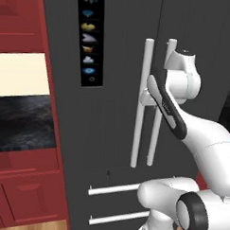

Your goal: Take the lemon wedge from the fridge and place it on the plate with fish on the dining counter.

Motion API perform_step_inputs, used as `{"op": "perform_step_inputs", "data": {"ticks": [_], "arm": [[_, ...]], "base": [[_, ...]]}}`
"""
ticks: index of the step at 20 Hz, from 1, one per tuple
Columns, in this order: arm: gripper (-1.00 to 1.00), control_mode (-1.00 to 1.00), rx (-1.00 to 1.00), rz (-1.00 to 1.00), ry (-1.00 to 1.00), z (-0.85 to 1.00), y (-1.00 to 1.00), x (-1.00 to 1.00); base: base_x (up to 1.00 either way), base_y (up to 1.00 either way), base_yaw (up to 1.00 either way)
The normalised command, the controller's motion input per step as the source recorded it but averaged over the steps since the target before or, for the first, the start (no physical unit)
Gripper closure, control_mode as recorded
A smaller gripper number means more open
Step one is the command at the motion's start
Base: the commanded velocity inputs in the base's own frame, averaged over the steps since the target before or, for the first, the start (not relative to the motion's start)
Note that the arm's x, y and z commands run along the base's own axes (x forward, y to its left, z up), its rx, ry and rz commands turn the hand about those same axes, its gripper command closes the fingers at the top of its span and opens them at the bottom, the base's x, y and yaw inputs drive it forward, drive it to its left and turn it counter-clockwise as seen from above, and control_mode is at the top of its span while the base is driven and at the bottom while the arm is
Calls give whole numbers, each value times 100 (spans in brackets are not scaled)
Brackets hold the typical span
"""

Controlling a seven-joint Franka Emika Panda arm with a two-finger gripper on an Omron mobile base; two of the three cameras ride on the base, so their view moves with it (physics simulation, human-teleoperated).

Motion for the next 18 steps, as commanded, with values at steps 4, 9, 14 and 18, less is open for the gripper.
{"op": "perform_step_inputs", "data": {"ticks": [4, 9, 14, 18], "arm": [[-100, -100, 0, 0, -2, 0, 0, -11], [-100, -100, 0, 0, 0, 0, 0, -3], [-100, 100, -2, 0, 0, -2, 19, -4], [-100, 100, 0, 0, 0, 0, 0, 0]], "base": [[0, 0, 0], [0, 0, 0], [-19, 10, -1], [-75, 0, -1]]}}
